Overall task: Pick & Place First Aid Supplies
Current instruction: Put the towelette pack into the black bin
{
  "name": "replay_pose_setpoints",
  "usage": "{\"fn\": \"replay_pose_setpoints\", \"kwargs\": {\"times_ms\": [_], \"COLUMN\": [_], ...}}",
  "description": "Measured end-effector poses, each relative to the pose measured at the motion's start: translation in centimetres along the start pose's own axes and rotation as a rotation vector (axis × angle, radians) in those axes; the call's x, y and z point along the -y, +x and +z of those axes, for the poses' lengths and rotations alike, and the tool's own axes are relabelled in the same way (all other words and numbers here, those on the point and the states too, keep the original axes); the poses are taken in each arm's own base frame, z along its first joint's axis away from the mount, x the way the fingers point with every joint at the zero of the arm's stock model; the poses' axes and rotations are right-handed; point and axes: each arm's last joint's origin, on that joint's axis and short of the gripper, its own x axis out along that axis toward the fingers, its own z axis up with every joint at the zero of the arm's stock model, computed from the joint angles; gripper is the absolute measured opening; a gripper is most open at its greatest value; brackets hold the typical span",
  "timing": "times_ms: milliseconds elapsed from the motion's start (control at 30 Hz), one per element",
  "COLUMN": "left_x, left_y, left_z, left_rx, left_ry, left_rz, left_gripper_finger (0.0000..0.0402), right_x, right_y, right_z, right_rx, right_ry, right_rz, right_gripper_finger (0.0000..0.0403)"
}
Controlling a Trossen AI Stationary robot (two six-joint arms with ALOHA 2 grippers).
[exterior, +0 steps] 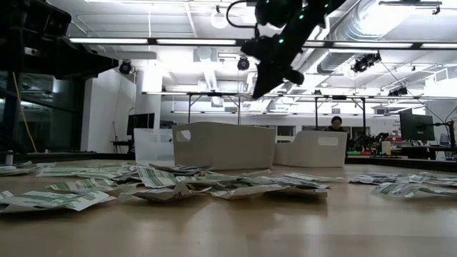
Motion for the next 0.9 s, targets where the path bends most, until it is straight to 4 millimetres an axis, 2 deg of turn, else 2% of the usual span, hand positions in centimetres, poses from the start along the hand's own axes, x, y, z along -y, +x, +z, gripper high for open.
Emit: {"fn": "replay_pose_setpoints", "kwargs": {"times_ms": [133, 433, 600, 900], "left_x": [0.0, 0.0, 0.0, 0.0], "left_y": [0.0, 0.0, 0.0, 0.0], "left_z": [0.0, 0.0, 0.0, 0.0], "left_rx": [0.001, 0.001, 0.000, 0.001], "left_ry": [0.000, 0.000, 0.000, 0.000], "left_rz": [0.000, 0.000, 0.000, 0.000], "left_gripper_finger": [0.0096, 0.0096, 0.0096, 0.0096], "right_x": [1.0, 3.4, 4.5, 5.2], "right_y": [2.0, 5.8, 6.7, 8.0], "right_z": [1.0, 1.5, 1.5, 1.0], "right_rx": [0.025, 0.043, 0.034, 0.004], "right_ry": [0.107, 0.328, 0.394, 0.428], "right_rz": [-0.034, -0.073, -0.098, -0.121], "right_gripper_finger": [0.0000, 0.0000, 0.0000, 0.0005]}}
